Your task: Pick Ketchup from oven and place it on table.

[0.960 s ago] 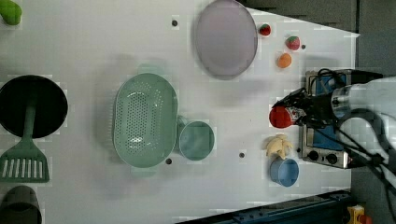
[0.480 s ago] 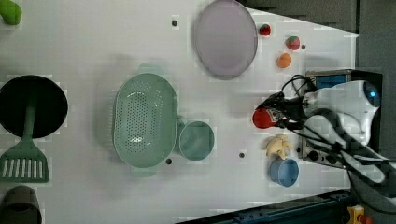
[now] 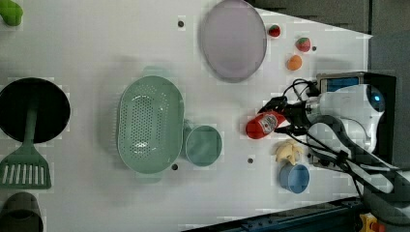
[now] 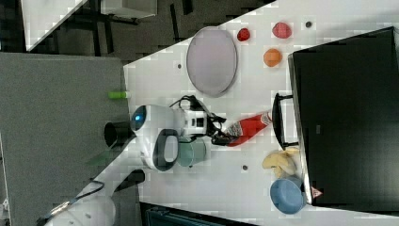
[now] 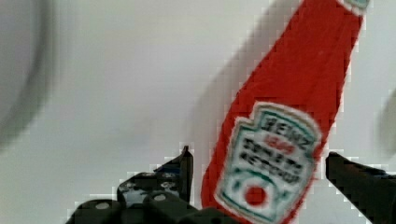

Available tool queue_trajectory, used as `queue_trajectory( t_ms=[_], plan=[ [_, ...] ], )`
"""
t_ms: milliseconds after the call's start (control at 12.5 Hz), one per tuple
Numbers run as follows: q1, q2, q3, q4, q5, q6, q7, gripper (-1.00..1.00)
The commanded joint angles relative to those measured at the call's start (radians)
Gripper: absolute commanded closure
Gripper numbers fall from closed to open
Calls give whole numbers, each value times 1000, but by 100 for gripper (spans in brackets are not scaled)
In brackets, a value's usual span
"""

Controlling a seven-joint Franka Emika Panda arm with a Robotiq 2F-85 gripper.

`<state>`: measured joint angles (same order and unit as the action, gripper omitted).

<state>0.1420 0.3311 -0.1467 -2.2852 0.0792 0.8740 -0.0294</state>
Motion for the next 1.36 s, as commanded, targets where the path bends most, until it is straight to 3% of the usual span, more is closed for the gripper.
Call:
queue_trajectory(
  t_ms=[80,480,880,1360],
  plan=[
    [5,-198,-31,133,-10,-63,23,-100],
    [3,-323,-34,361,-13,-385,23,-100],
    [4,-338,-31,596,-14,-697,23,-100],
    [4,-337,-30,732,-77,-915,23,-100]
  ],
)
